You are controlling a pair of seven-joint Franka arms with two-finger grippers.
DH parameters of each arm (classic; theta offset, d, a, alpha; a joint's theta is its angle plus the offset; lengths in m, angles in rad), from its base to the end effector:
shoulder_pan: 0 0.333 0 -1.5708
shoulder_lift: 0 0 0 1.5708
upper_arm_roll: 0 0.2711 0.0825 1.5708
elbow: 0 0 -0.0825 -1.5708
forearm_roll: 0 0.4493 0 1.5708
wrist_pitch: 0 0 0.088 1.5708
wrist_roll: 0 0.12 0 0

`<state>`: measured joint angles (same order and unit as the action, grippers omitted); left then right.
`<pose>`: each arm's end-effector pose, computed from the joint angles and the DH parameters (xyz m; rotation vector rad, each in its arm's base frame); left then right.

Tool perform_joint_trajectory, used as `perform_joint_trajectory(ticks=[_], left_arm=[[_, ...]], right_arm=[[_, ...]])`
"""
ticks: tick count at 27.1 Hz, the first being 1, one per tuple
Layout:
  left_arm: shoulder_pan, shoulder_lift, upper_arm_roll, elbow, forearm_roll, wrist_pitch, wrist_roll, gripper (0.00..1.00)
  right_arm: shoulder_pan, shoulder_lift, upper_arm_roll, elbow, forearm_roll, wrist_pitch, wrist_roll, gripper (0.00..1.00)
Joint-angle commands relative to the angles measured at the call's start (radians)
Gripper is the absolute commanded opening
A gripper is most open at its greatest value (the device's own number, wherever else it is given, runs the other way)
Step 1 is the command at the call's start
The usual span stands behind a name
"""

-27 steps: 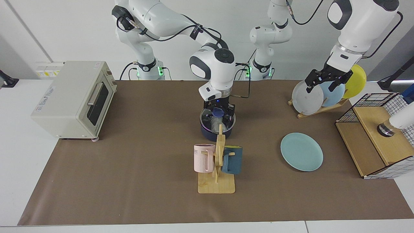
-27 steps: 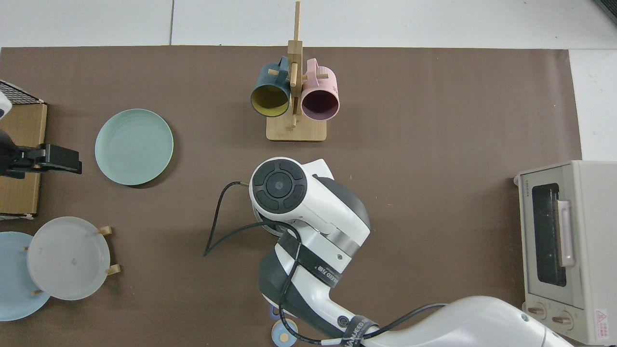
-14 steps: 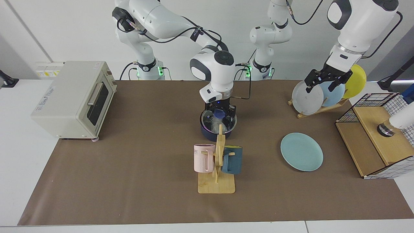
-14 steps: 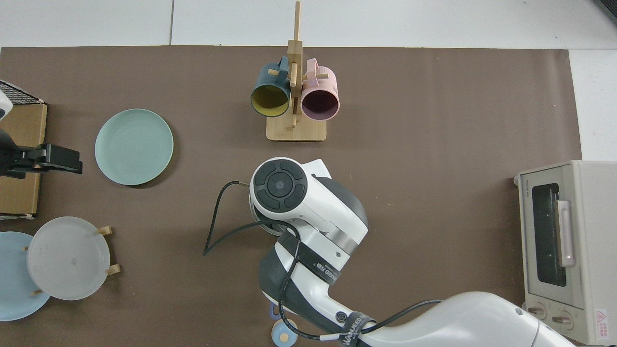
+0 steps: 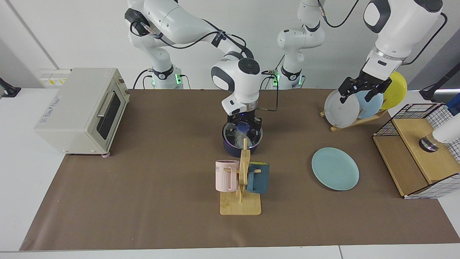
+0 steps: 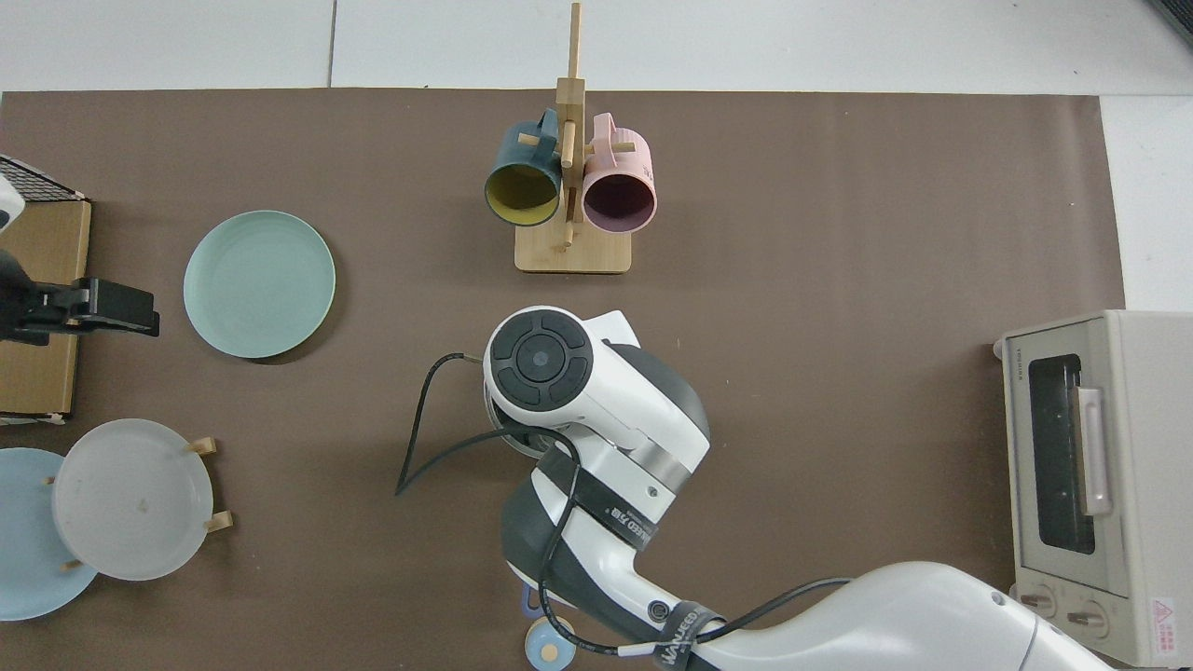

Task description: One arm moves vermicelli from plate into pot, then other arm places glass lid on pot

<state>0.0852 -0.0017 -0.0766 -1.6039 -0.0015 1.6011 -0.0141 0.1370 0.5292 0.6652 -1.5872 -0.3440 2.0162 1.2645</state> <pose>0.6216 0.0051 0.5525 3.1400 0.0357 -0.0017 0.5443 0.4693 0.3020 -3.0627 0.5982 -0.0100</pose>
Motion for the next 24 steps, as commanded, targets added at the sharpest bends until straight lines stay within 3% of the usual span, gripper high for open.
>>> perform_joint_trajectory(ticks=[1, 24], left_arm=[[0.01, -0.024, -0.006, -0.027, -0.003, 0.017, -0.001, 1.0], [0.01, -0.024, -0.006, -0.027, -0.003, 0.017, -0.001, 1.0]], right_arm=[[-0.017, -0.001, 0.016, -0.028, -0.021, 0.024, 0.036, 0.0], [-0.031, 0.0, 0.019, -0.016, -0.015, -0.063, 0.024, 0.0]])
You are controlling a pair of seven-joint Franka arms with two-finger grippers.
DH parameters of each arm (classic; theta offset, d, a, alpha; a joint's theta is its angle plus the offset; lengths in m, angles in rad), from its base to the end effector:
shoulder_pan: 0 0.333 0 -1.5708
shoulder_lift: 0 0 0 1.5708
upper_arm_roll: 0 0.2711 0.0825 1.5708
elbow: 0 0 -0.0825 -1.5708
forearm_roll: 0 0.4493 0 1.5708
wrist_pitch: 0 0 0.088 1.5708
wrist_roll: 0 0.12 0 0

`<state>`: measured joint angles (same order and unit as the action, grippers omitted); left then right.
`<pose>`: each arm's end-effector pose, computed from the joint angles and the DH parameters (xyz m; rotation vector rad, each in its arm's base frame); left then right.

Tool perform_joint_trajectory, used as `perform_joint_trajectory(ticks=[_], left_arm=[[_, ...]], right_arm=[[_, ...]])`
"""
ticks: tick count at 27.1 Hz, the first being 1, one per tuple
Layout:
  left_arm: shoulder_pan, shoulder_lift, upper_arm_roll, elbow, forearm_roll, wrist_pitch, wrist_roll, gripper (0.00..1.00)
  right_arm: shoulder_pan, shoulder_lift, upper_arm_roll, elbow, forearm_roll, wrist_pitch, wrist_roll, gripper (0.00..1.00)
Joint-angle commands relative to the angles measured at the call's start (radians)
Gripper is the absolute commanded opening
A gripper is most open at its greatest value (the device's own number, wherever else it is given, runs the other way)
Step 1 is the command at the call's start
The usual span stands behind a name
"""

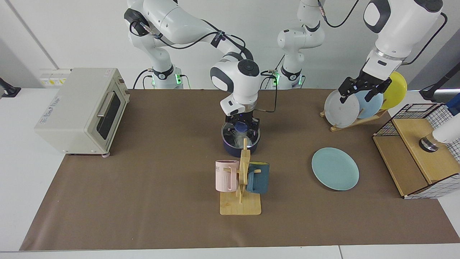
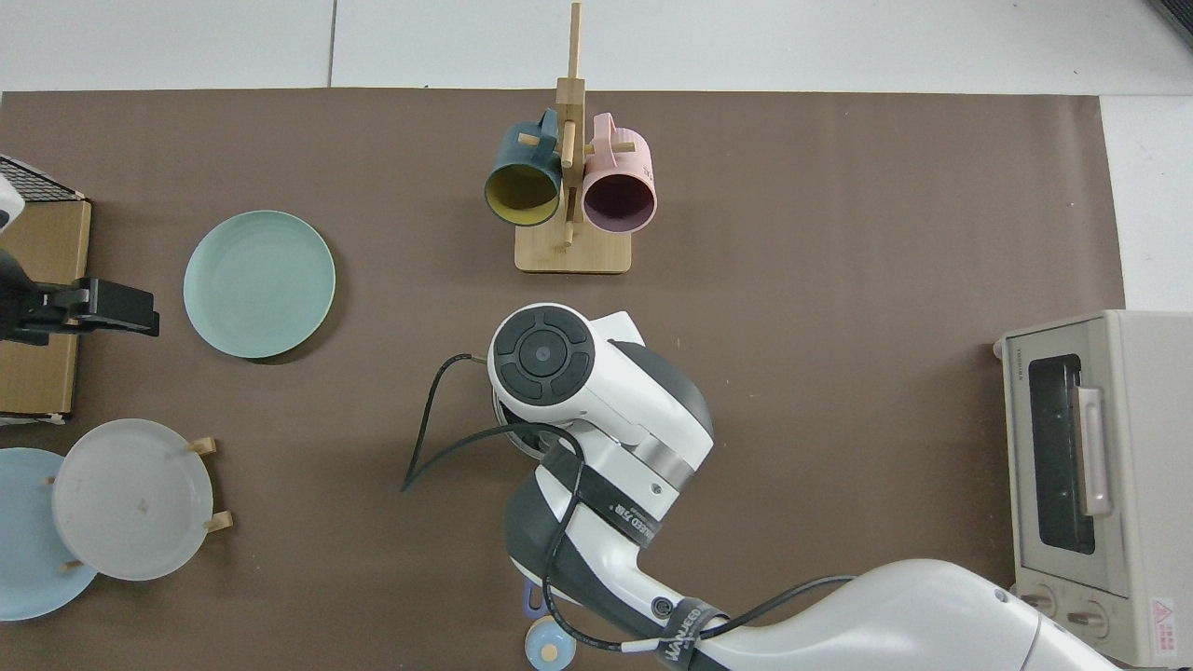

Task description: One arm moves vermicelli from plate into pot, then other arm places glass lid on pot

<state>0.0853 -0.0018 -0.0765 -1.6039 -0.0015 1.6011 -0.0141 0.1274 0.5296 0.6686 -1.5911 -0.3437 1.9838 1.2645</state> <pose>0.6215 0.0053 0.5526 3.1400 0.0360 -0.0016 0.5437 0.4627 0.2976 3.0730 -0.6090 -0.0197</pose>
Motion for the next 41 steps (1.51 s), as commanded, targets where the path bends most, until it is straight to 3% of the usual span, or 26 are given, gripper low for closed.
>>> perform_joint_trajectory(ticks=[1, 8, 9, 10, 11, 12, 13, 19, 24, 29, 33, 41], left_arm=[[0.01, -0.024, -0.006, -0.027, -0.003, 0.017, -0.001, 1.0], [0.01, -0.026, -0.006, -0.027, -0.003, 0.017, -0.001, 1.0], [0.01, -0.026, -0.006, -0.027, -0.003, 0.017, -0.001, 1.0], [0.01, -0.024, -0.006, -0.027, -0.003, 0.017, -0.001, 1.0], [0.01, -0.024, -0.006, -0.027, -0.003, 0.017, -0.001, 1.0], [0.01, -0.026, -0.006, -0.027, -0.003, 0.017, -0.001, 1.0], [0.01, -0.024, -0.006, -0.027, -0.003, 0.017, -0.001, 1.0], [0.01, -0.026, -0.006, -0.027, -0.003, 0.017, -0.001, 1.0], [0.01, -0.026, -0.006, -0.027, -0.003, 0.017, -0.001, 1.0], [0.01, -0.026, -0.006, -0.027, -0.003, 0.017, -0.001, 1.0], [0.01, -0.026, -0.006, -0.027, -0.003, 0.017, -0.001, 1.0], [0.01, -0.026, -0.006, -0.027, -0.003, 0.017, -0.001, 1.0]], right_arm=[[-0.022, 0.0, 0.016, -0.012, -0.014, -0.029, 0.023, 0.0], [-0.029, 0.001, 0.016, -0.016, 0.025, 0.006, 0.021, 0.0], [-0.029, 0.001, 0.017, -0.018, 0.025, 0.006, 0.021, 0.07], [-0.029, 0.001, 0.016, -0.017, 0.026, 0.006, 0.022, 0.21], [-0.031, 0.001, 0.016, -0.017, 0.031, 0.007, 0.021, 0.46], [-0.031, 0.003, 0.016, -0.015, 0.037, 0.007, 0.022, 0.84], [-0.031, 0.003, 0.016, -0.013, 0.037, 0.007, 0.022, 1.0], [-0.04, 0.001, 0.016, 0.028, 0.045, -0.025, 0.022, 1.0], [-0.031, -0.003, 0.017, 0.105, 0.048, -0.109, 0.022, 1.0], [-0.041, -0.017, 0.063, 0.149, 0.046, -0.167, 0.022, 1.0], [-0.043, -0.037, 0.071, 0.194, 0.046, -0.215, 0.013, 1.0], [-0.103, -0.109, 0.051, 0.209, 0.069, -0.304, -0.23, 1.0]])
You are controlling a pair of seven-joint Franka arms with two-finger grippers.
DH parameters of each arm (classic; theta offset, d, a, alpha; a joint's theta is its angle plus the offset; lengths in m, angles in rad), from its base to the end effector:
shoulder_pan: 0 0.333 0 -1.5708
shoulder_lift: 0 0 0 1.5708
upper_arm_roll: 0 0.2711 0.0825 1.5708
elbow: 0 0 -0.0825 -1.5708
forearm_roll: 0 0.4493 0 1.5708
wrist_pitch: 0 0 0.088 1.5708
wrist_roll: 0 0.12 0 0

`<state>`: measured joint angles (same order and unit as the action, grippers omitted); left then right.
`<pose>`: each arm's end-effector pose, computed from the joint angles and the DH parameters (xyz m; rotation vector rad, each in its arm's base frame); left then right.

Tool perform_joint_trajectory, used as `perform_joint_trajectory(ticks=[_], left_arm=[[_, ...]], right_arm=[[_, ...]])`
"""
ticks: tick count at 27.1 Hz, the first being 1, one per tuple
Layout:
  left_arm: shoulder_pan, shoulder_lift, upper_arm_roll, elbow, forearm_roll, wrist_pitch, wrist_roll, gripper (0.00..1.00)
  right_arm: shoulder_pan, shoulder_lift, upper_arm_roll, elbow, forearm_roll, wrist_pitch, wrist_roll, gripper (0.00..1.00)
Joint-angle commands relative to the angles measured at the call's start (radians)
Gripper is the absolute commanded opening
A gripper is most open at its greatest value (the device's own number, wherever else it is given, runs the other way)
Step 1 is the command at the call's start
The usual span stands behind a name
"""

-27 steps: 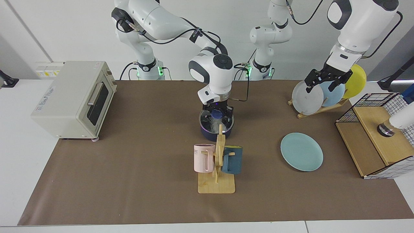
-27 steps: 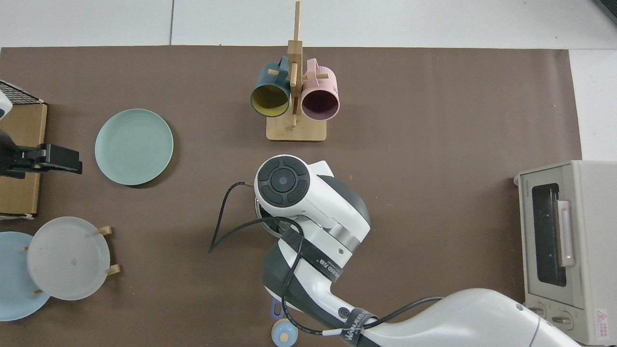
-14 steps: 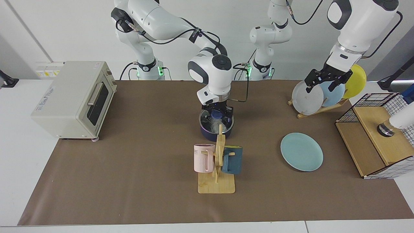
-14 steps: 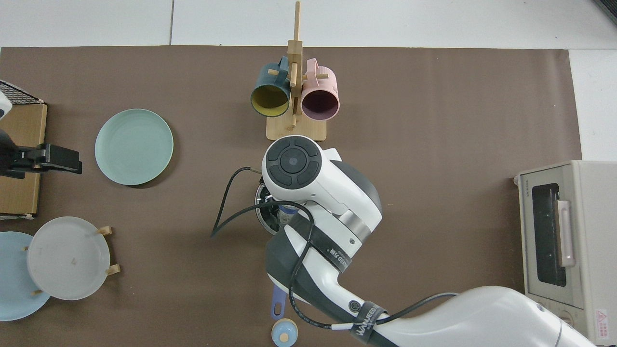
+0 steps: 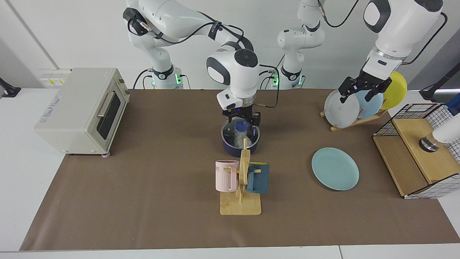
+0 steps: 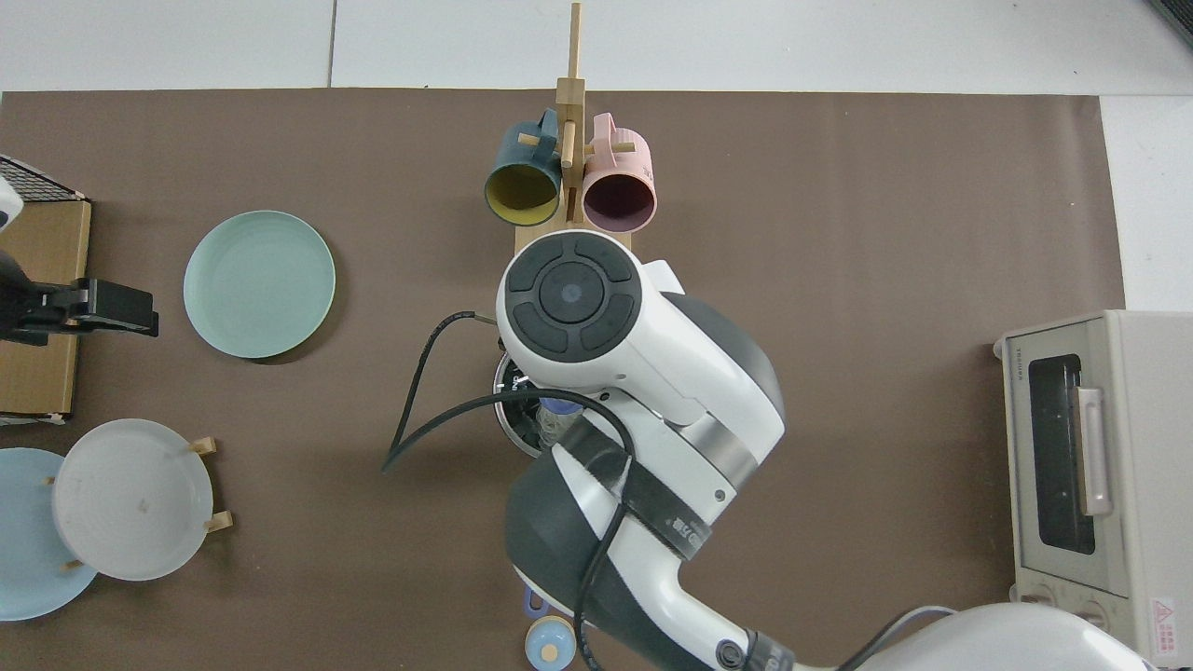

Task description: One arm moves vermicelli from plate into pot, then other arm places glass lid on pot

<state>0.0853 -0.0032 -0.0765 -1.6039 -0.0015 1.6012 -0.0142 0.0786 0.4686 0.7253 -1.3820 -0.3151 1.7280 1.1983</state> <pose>0.6212 0.0052 0.5534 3.1401 0.0362 0.0008 0.5695 0.4403 0.4299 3.0698 -0.6176 0.0016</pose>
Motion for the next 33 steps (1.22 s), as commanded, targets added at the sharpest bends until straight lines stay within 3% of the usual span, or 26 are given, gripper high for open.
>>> perform_joint_trajectory(ticks=[1, 4, 14, 21, 26, 33], left_arm=[[0.01, -0.023, -0.006, -0.027, -0.003, 0.017, -0.001, 1.0], [0.01, -0.024, -0.006, -0.027, -0.003, 0.017, -0.001, 1.0], [0.01, -0.024, -0.006, -0.027, -0.003, 0.017, -0.001, 1.0], [0.01, -0.024, -0.006, -0.027, -0.003, 0.017, -0.001, 1.0], [0.01, -0.024, -0.006, -0.027, -0.003, 0.017, -0.001, 1.0], [0.01, -0.024, -0.006, -0.027, -0.003, 0.017, -0.001, 1.0]], right_arm=[[-0.057, -0.06, -0.023, 0.0, 0.045, -0.06, -0.211, 1.0], [-0.053, -0.116, -0.117, 0.0, 0.068, -0.082, -0.363, 1.0], [-0.04, -0.266, -0.487, -0.017, 0.286, -0.097, -0.796, 1.0], [-0.037, -0.329, -0.697, -0.046, 0.333, -0.149, -1.089, 1.0], [-0.039, -0.36, -0.771, -0.048, 0.333, -0.172, -1.177, 1.0], [-0.046, -0.501, -0.793, -0.173, 0.317, -0.179, -1.197, 1.0]])
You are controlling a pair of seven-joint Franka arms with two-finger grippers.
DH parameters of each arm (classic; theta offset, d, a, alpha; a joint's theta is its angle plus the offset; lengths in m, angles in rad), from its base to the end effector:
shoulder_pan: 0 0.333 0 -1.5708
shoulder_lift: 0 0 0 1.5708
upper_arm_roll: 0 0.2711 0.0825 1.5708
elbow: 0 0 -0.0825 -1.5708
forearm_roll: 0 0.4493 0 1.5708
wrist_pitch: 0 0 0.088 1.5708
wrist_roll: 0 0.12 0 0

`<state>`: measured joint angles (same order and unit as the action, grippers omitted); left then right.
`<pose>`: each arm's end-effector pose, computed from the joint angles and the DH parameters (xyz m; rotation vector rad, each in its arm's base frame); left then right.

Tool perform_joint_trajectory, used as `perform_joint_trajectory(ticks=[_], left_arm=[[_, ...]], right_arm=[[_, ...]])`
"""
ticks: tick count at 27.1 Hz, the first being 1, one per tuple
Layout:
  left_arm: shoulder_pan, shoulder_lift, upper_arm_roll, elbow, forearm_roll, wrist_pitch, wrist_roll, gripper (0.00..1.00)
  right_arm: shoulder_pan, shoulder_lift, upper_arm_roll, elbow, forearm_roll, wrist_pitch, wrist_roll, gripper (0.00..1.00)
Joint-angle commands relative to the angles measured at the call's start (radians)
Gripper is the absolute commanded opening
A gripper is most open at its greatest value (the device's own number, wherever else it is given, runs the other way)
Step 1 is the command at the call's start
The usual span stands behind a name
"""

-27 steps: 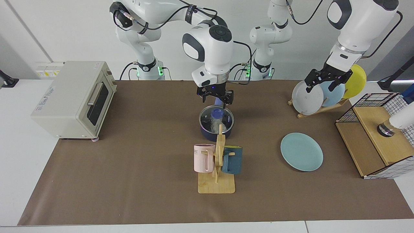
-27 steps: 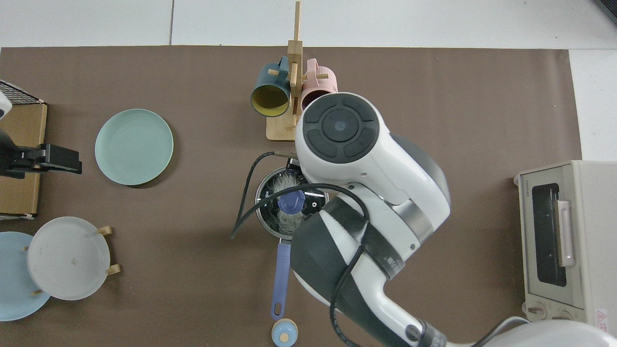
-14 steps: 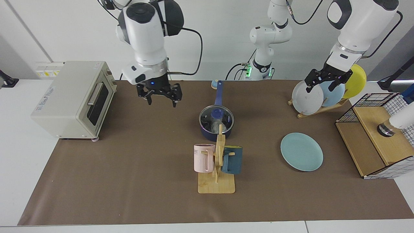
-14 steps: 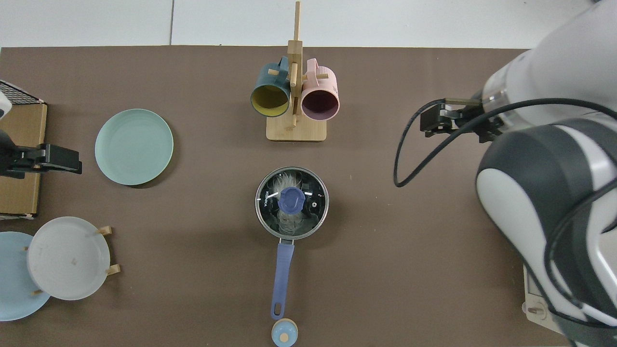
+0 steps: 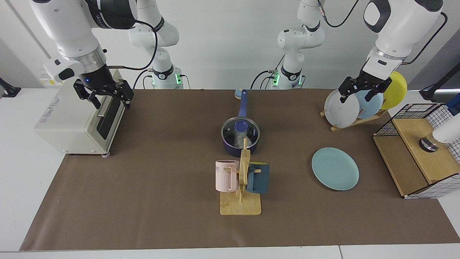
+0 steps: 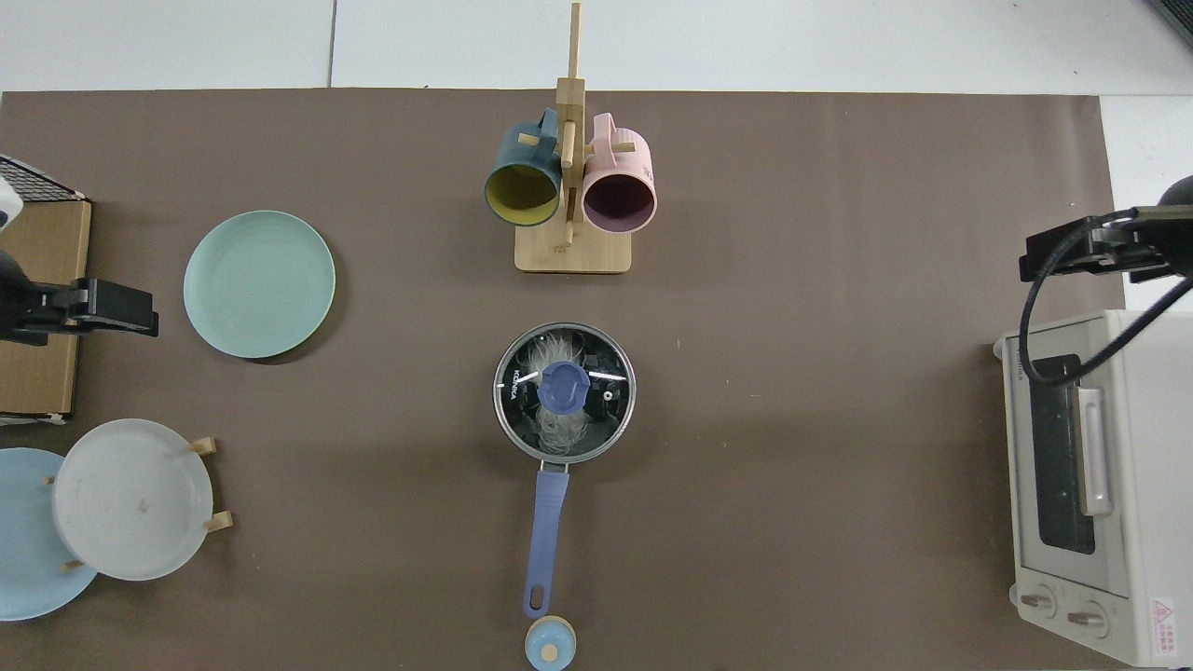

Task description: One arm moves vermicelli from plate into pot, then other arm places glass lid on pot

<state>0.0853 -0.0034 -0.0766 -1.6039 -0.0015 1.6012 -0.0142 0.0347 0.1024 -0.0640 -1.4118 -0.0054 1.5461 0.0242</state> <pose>0.6212 0.0052 0.5536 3.1402 0.0360 0.0011 0.6452 -0.0177 0.5850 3.1281 -0.0834 0.0502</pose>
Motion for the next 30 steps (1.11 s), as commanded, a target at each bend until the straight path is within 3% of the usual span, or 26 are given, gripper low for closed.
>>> perform_joint_trajectory(ticks=[1, 6, 16, 20, 30], left_arm=[[0.01, -0.024, -0.006, -0.027, -0.003, 0.017, -0.001, 1.0], [0.01, -0.024, -0.006, -0.027, -0.003, 0.017, -0.001, 1.0], [0.01, -0.024, -0.006, -0.027, -0.003, 0.017, -0.001, 1.0], [0.01, -0.024, -0.006, -0.027, -0.003, 0.017, -0.001, 1.0], [0.01, -0.024, -0.006, -0.027, -0.003, 0.017, -0.001, 1.0]], right_arm=[[-0.006, -0.156, -0.004, -0.168, 0.005, 0.005, -0.026, 1.0], [-0.013, -0.204, -0.002, -0.216, 0.005, 0.006, -0.023, 1.0], [-0.033, -0.196, 0.001, -0.21, 0.019, 0.009, 0.014, 1.0], [-0.075, -0.191, 0.024, -0.21, 0.022, 0.017, 0.019, 1.0], [-0.065, -0.193, 0.026, -0.214, 0.027, 0.012, 0.036, 1.0]])
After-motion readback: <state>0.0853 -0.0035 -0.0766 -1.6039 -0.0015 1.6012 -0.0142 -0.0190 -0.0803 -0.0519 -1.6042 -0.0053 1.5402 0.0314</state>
